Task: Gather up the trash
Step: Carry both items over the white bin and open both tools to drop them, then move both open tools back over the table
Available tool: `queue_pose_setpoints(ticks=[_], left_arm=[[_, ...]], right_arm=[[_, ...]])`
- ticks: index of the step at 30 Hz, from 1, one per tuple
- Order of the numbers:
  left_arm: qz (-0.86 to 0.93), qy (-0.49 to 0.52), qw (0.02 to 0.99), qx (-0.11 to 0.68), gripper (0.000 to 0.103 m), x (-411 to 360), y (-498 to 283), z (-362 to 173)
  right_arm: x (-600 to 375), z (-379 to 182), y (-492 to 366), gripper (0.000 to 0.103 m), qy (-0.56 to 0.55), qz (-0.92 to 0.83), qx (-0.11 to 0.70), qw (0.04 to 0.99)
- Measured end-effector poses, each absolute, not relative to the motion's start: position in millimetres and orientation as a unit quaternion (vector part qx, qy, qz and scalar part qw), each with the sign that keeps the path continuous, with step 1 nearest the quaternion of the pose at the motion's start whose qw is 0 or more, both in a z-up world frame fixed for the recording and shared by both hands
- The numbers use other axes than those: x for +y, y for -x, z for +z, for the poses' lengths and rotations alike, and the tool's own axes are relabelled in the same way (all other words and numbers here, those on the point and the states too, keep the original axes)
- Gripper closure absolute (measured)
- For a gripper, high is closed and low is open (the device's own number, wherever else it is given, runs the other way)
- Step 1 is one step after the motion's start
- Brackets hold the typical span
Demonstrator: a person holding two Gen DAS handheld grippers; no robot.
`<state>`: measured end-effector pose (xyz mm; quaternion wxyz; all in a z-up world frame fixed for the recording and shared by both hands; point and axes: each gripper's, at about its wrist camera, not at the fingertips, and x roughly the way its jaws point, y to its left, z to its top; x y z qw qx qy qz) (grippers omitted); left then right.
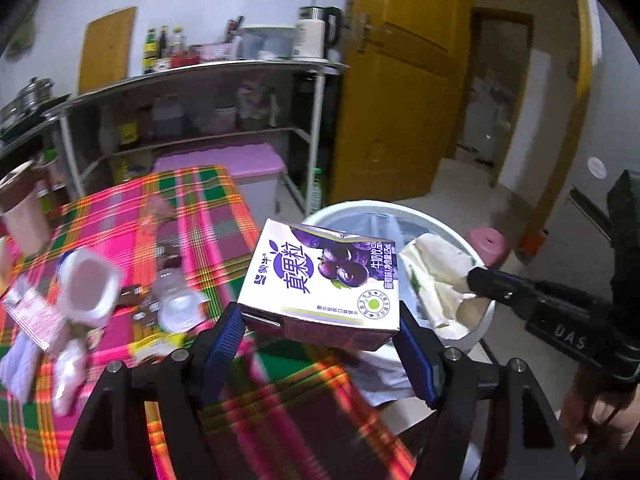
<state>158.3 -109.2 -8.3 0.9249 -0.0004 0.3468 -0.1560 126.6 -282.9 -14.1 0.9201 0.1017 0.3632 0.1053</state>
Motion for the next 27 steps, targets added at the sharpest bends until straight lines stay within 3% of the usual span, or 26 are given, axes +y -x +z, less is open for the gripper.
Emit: queue_pose_setpoints(ticks=[14,27], left_arm=[[-0.205,-0.014,0.902,0.38,0.03,-150,-190,-30],[-0.192,0.009,0.91,0.367,0.03,-130,-174,-18]], right_arm=[[-315,-37,-143,0.092,-0.12,0.07,0.394,0.908],[-306,-25,-131,0.079,-0.112,0.084,0.376,0.916]])
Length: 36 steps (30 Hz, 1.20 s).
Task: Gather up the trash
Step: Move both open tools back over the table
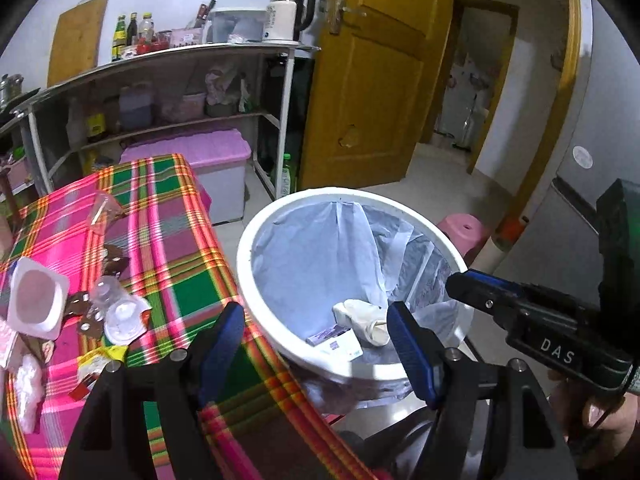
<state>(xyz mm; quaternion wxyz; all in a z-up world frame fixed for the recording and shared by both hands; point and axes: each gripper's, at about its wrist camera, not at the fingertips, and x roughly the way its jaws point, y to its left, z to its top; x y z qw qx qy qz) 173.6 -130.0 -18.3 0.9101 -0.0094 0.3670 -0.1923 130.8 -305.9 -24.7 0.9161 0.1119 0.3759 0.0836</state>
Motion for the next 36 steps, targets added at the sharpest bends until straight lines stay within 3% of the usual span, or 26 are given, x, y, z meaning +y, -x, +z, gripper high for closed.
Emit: queue_pose_setpoints(ticks=[13,17,30,36], left_arm=[[-0.148,0.039,0.923,0.353,0.03,-80,-126,-7],[-0.135,0.04,0.927,0.348,0.03,-67,-112,-3],[-0.089,0.048,0.935,0.341,0.03,-28,-75,-6],[-0.054,0.053,0.938,0.337,0.03,-2,-63,-9]], right_arm=[[-261,-14,-106,0.069,-0.082,0.151,0.369,0.913],[-248,-11,-99,0.06,-0.074,0.17,0.367,0.912],[-208,-8,-80,0.06,-0.048,0.224,0.367,0.902],[-189,-10,-80,0.054,-0.037,0.242,0.37,0.896]])
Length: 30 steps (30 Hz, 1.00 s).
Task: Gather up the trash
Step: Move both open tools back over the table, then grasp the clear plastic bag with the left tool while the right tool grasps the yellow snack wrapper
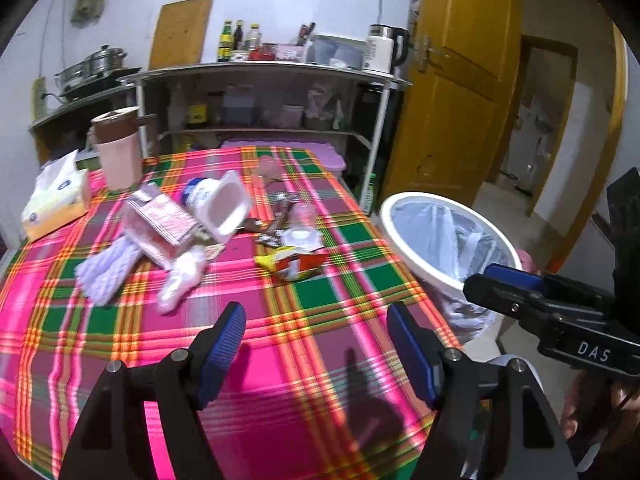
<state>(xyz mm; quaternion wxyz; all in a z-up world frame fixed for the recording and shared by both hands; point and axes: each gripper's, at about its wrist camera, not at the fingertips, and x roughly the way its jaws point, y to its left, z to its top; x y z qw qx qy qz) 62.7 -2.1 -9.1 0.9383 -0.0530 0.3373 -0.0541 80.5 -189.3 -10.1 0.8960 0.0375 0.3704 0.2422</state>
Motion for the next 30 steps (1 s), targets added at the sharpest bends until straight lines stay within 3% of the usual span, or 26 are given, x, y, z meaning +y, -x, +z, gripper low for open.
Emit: queue_pose_setpoints(ticks=[30], left_arm=[[0.025,0.098,0.922,0.373,0.03,101,-123,-43]], right_arm=[[-88,-32,-146,0.053,0.034,0.305,0.401,0.863]])
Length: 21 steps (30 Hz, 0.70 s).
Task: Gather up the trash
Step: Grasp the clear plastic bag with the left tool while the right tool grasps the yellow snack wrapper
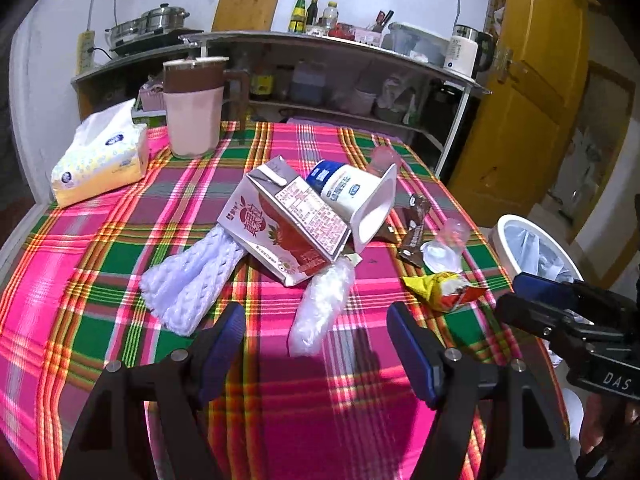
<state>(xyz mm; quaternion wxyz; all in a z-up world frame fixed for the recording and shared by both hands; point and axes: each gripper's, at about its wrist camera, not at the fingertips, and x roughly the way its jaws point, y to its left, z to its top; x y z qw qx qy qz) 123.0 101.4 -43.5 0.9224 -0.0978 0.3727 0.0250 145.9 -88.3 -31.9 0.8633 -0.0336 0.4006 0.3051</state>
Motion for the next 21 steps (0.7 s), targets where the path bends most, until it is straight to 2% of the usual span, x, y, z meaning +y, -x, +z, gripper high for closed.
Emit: queue_pose_setpoints(ticks=[6,9,16,21], left_arm=[[0.018,0.097,0.917,0.387,0.03,102,-134,-53],[0.014,0.096,0.913,0.395,0.037,102,-140,-56],[0.017,0.099,0.903,0.417,0.069,103,-151,-64],[0.017,0.09,0.904,0.418,0.075,98,-151,-64]], right_arm=[[-72,-42,-162,0.052,0.047,0.312,0.41,0.856],[-65,-48,-170,0.051,0.052,0.313,0.415,0.853],[-58,-61,-183,0.051,0.058,0.3,0.434,0.847],[-61,-62,-182,0.056,0.049,0.298,0.439,0.847]])
